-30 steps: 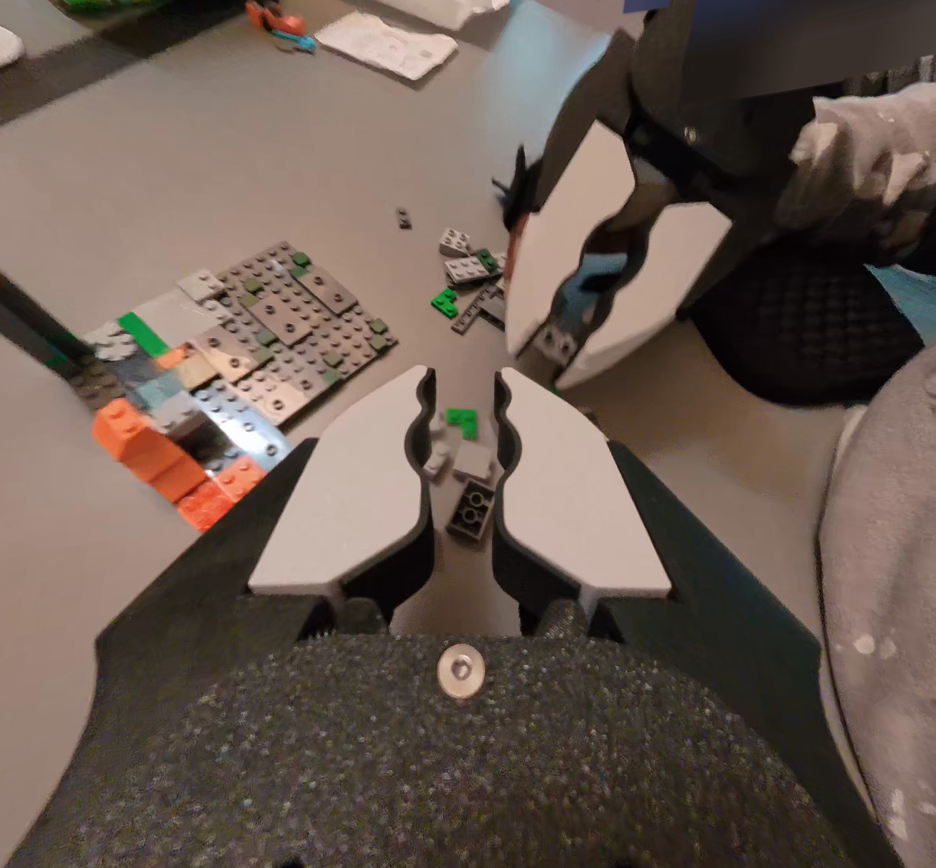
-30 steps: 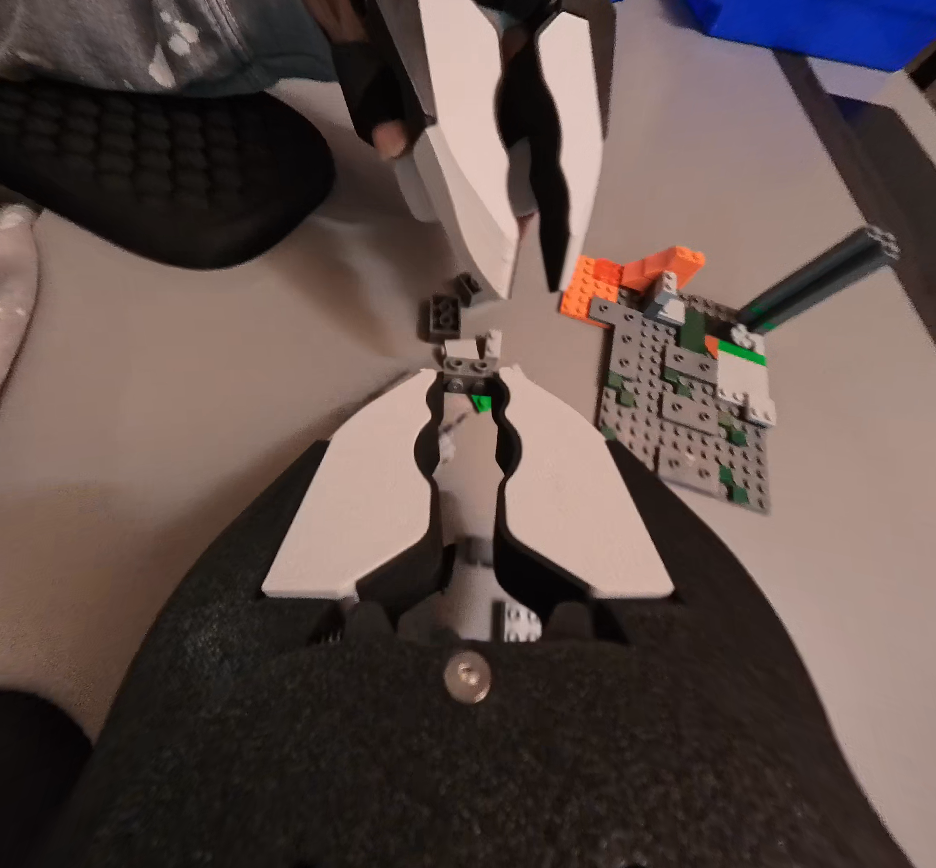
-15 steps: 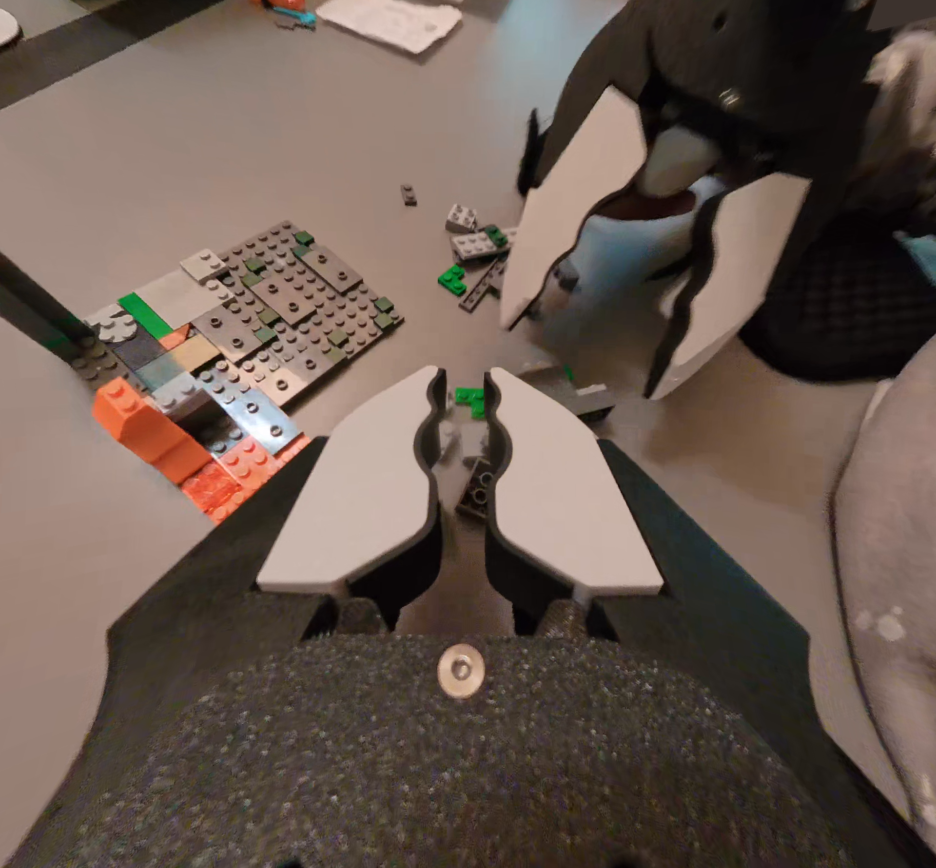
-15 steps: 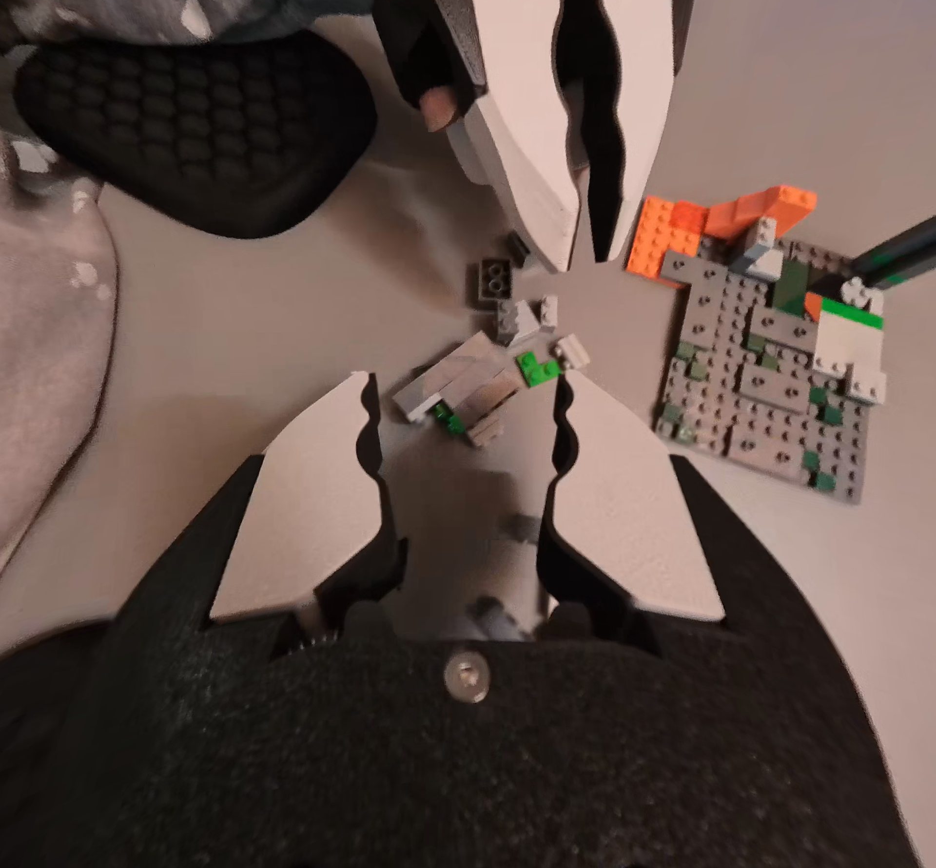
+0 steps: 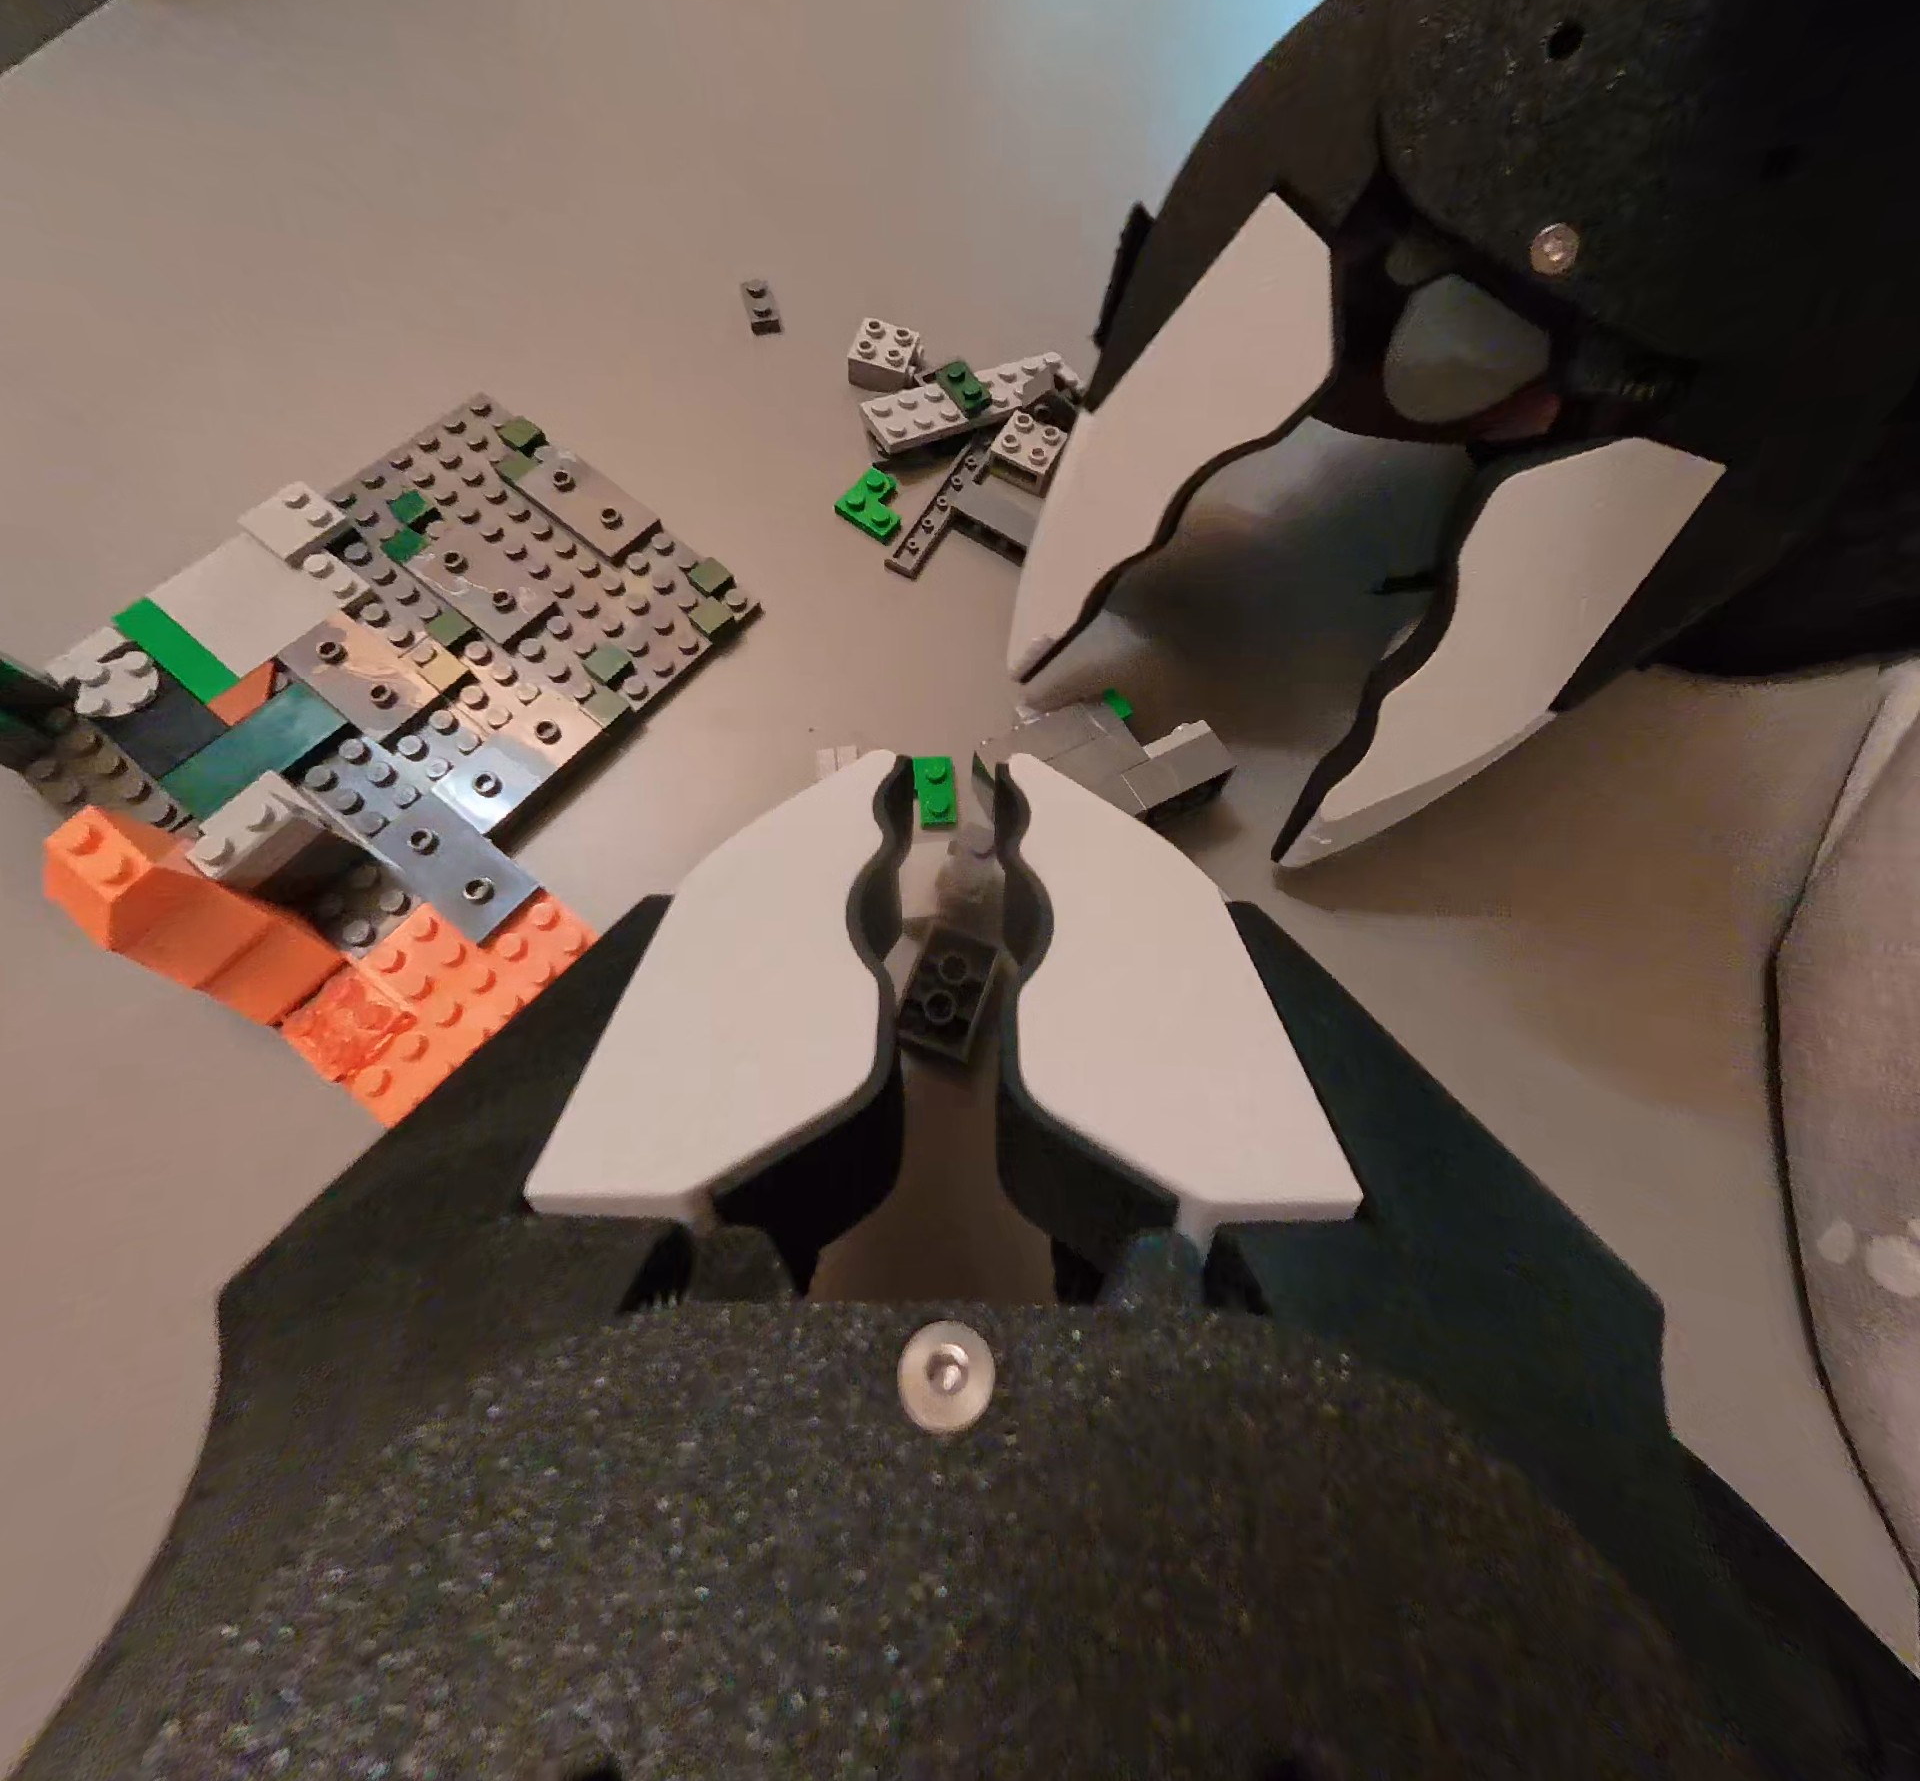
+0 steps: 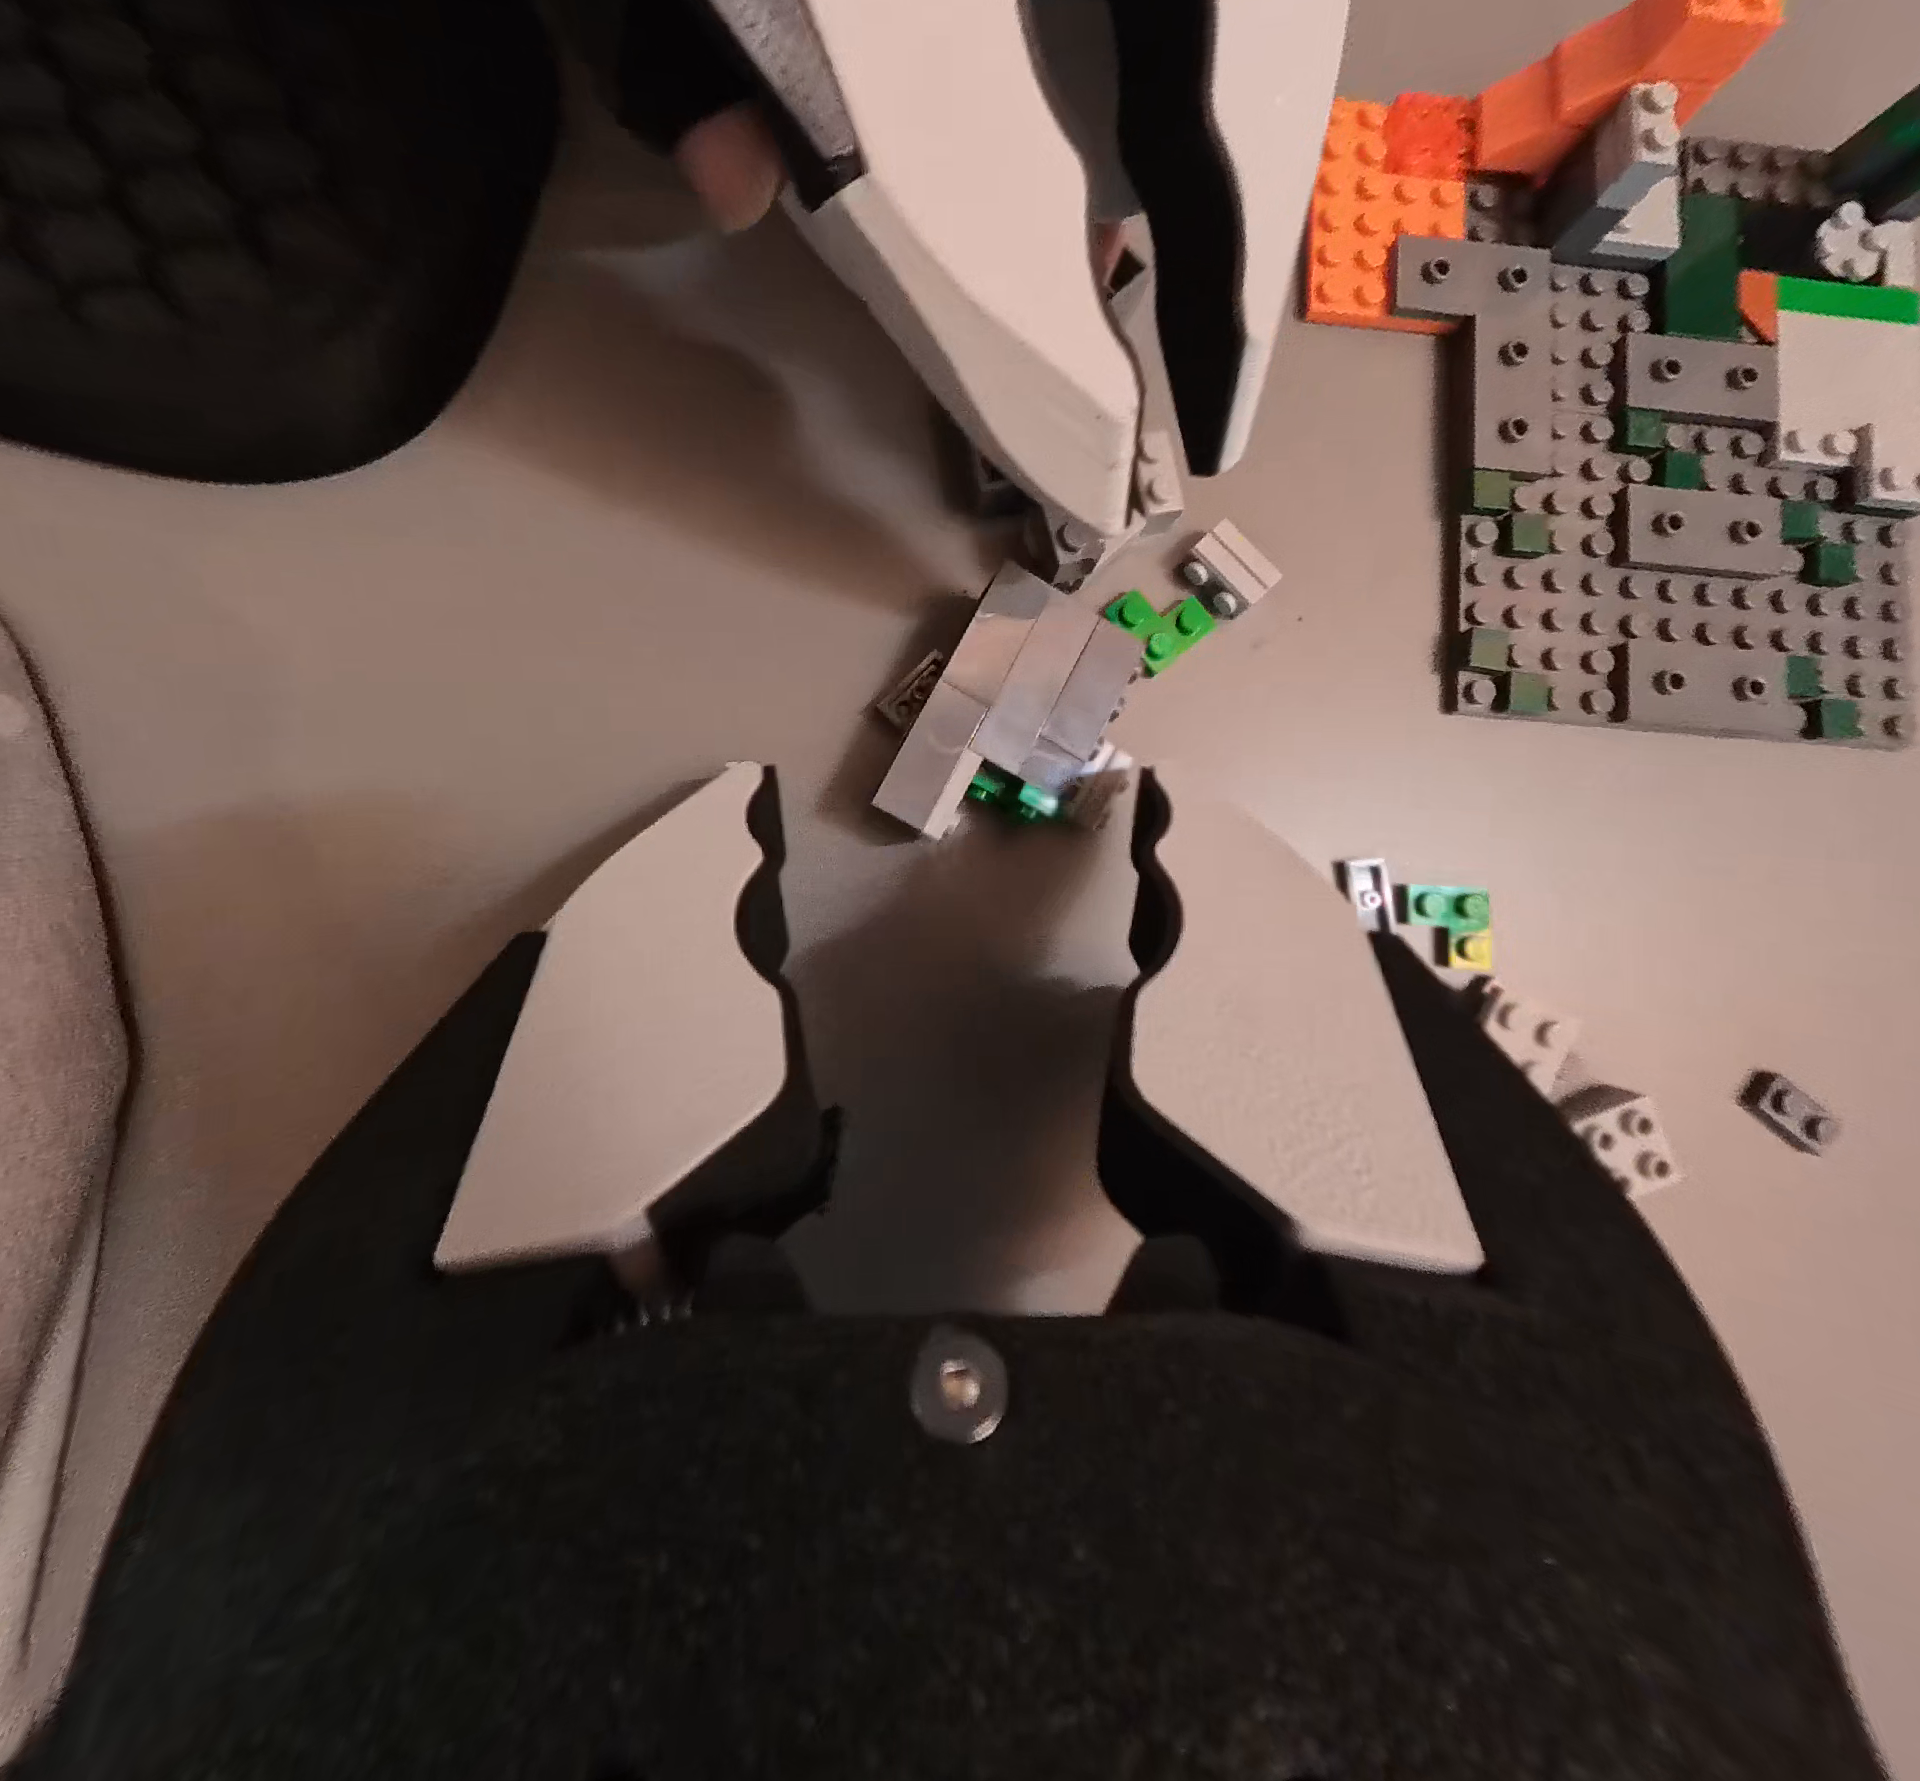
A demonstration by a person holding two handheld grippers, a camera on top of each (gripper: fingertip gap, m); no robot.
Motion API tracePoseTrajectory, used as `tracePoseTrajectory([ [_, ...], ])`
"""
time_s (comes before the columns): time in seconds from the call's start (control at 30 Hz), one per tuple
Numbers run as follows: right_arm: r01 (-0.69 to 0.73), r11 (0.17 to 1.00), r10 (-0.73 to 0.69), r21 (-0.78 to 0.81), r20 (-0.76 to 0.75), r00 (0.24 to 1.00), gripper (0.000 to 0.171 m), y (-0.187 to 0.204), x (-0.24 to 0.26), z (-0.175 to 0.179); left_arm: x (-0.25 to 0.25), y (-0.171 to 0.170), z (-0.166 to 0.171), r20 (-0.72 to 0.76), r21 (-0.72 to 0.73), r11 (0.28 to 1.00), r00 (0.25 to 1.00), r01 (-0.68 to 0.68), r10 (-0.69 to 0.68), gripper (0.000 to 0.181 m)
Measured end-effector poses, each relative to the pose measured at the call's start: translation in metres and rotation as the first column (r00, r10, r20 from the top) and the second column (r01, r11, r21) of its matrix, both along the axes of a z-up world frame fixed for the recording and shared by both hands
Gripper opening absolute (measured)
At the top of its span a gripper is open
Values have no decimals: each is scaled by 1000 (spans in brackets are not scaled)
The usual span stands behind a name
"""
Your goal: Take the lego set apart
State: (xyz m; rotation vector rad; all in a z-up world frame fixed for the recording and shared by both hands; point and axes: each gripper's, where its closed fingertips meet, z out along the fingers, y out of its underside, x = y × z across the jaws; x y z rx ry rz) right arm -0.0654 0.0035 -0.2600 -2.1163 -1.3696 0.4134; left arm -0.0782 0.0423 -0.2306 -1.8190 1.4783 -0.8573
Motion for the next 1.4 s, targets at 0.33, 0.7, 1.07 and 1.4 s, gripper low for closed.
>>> tracePoseTrajectory([
  [0.33, -118, 943, 128, 312, -13, 992, 37, 16, 6, 30, 6, -4, 20, 168, -199, 980, 985, -3, 37, 20],
  [0.7, -282, 532, 191, 798, 211, 959, 37, 17, 12, 65, 25, -22, 41, 321, -442, 889, 947, 119, 33, 20],
  [1.07, -232, 932, 315, 277, -304, 899, 33, 5, 22, 87, 17, -37, 26, 110, 18, 981, 975, 193, -194, 17],
  [1.4, -386, 920, 374, 70, -455, 808, 8, -16, 6, 72, 15, -58, 35, 120, 107, 947, 942, 303, -315, 18],
])
